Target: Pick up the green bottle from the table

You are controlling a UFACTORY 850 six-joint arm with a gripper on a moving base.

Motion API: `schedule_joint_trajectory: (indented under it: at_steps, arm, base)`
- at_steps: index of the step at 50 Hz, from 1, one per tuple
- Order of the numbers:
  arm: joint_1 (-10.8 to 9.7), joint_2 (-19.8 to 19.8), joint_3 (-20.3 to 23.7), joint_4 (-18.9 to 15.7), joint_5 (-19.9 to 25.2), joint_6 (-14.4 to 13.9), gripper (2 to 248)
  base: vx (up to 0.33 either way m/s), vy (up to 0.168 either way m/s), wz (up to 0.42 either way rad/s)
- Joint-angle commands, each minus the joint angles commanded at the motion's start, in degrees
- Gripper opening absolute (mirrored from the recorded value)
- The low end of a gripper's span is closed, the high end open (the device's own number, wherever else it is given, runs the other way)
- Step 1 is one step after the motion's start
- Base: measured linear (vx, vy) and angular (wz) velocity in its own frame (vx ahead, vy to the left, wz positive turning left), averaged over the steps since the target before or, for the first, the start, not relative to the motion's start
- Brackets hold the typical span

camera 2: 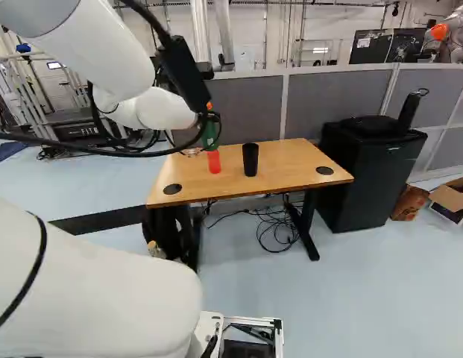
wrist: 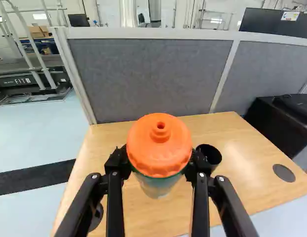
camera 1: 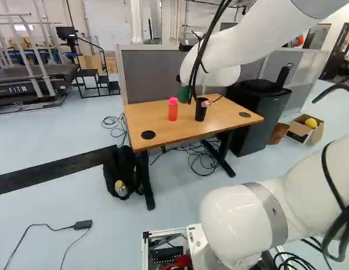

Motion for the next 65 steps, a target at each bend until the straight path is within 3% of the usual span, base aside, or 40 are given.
schedule_joint_trajectory:
  at_steps: [15, 31, 65]
  arm:
    - [0.0, 0.0, 0.0, 0.0, 0.0, 0.0, 123]
    - [0.0, 0.0, 0.0, 0.0, 0.0, 0.0, 123]
    - [-0.2, -0.3, 2.0, 0.0, 2.1, 0.0, 123]
  base:
    - [-0.298, -0.010, -0.004]
    - [-0.253, -0.128, 0.022]
    - [-0.009, -0.007, -0.004]
